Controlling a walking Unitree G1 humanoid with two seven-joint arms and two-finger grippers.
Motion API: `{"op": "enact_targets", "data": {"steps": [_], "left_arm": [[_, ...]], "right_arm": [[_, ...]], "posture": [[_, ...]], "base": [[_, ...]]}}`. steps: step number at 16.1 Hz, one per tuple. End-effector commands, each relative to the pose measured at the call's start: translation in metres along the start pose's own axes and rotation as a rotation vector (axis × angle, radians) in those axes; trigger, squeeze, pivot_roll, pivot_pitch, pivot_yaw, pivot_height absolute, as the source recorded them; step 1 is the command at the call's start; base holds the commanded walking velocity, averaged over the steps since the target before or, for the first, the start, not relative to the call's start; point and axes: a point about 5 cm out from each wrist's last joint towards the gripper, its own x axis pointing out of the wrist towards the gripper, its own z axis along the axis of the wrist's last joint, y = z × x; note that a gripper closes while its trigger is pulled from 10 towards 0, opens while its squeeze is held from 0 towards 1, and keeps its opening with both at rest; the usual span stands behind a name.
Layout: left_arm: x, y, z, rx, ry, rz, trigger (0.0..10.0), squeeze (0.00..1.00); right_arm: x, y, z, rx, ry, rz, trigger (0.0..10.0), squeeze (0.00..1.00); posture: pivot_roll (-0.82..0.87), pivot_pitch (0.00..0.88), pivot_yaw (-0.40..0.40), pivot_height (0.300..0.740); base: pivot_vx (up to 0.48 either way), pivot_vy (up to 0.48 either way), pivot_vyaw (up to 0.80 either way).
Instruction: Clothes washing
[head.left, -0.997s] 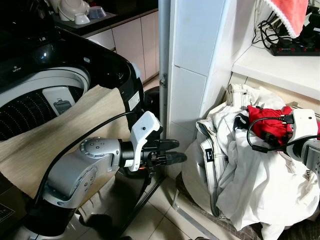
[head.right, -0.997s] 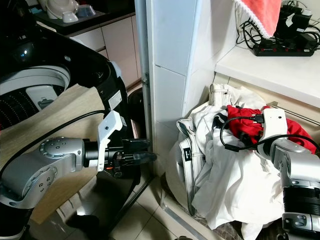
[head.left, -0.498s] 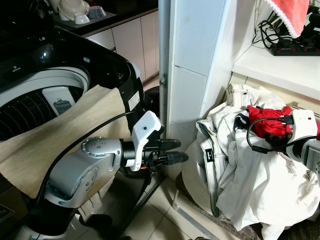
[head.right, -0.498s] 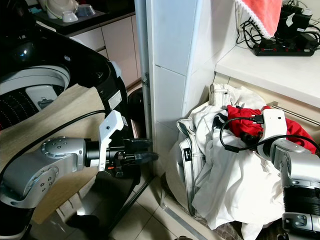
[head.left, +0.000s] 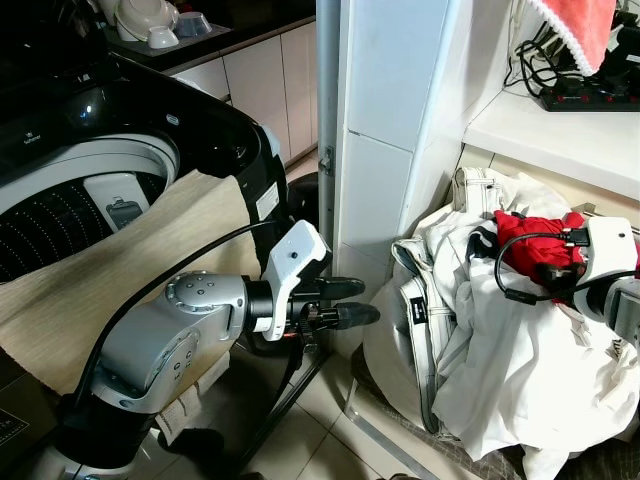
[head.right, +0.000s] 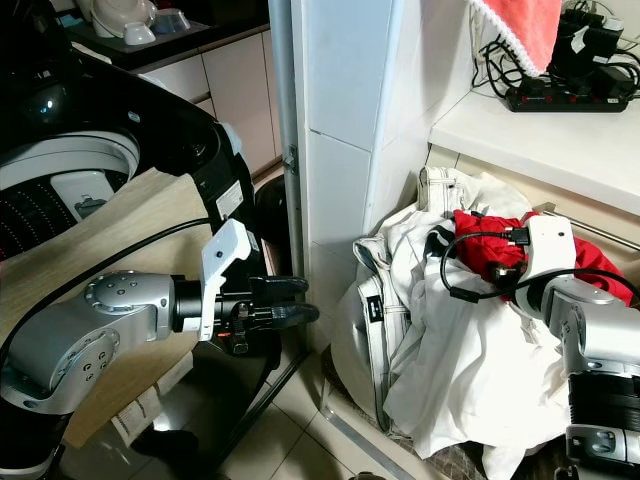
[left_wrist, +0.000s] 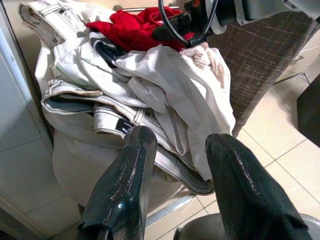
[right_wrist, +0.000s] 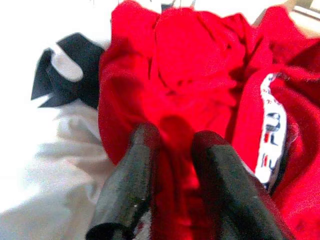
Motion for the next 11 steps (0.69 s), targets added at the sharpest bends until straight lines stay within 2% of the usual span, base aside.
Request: {"op": "enact_targets", "data": {"steps": [1, 3, 4, 6, 8, 9, 11], "left_arm": [[0.001, 0.001, 0.002, 0.005, 0.001, -0.002, 10.0, 0.00], [0.002, 0.002, 0.003, 0.005, -0.005, 0.003, 10.0, 0.00], [0.002, 0.002, 0.003, 0.005, -0.005, 0.005, 10.0, 0.00], [0.002, 0.003, 0.003, 0.005, -0.003, 0.010, 10.0, 0.00], [0.002, 0.005, 0.004, 0.010, -0.005, 0.024, 10.0, 0.00], [0.002, 0.005, 0.004, 0.007, -0.006, 0.023, 10.0, 0.00], [0.002, 0.003, 0.002, 0.002, -0.004, 0.018, 10.0, 0.00]], "right_arm": [[-0.006, -0.004, 0.014, 0.027, -0.069, -0.012, 0.0, 0.00], [-0.010, -0.008, 0.028, 0.019, -0.155, -0.038, 0.0, 0.00], [-0.013, -0.008, 0.036, 0.052, -0.193, -0.033, 0.0, 0.00], [-0.017, -0.007, 0.045, 0.060, -0.226, -0.025, 0.0, 0.00], [-0.023, -0.009, 0.054, -0.050, -0.257, -0.069, 0.1, 0.00], [-0.026, -0.011, 0.053, -0.061, -0.242, -0.093, 10.0, 1.00], [-0.030, -0.016, 0.049, 0.023, -0.231, -0.144, 10.0, 1.00]], "posture": [[-0.09, 0.000, 0.048, 0.740], [-0.09, 0.000, 0.047, 0.740], [-0.09, 0.000, 0.047, 0.740], [-0.09, 0.000, 0.048, 0.740], [-0.09, 0.000, 0.044, 0.740], [-0.09, 0.000, 0.041, 0.740], [-0.09, 0.000, 0.041, 0.740]], "base": [[0.000, 0.000, 0.00], [0.000, 0.000, 0.00], [0.000, 0.000, 0.00], [0.000, 0.000, 0.00], [0.000, 0.000, 0.00], [0.000, 0.000, 0.00], [0.000, 0.000, 0.00]]}}
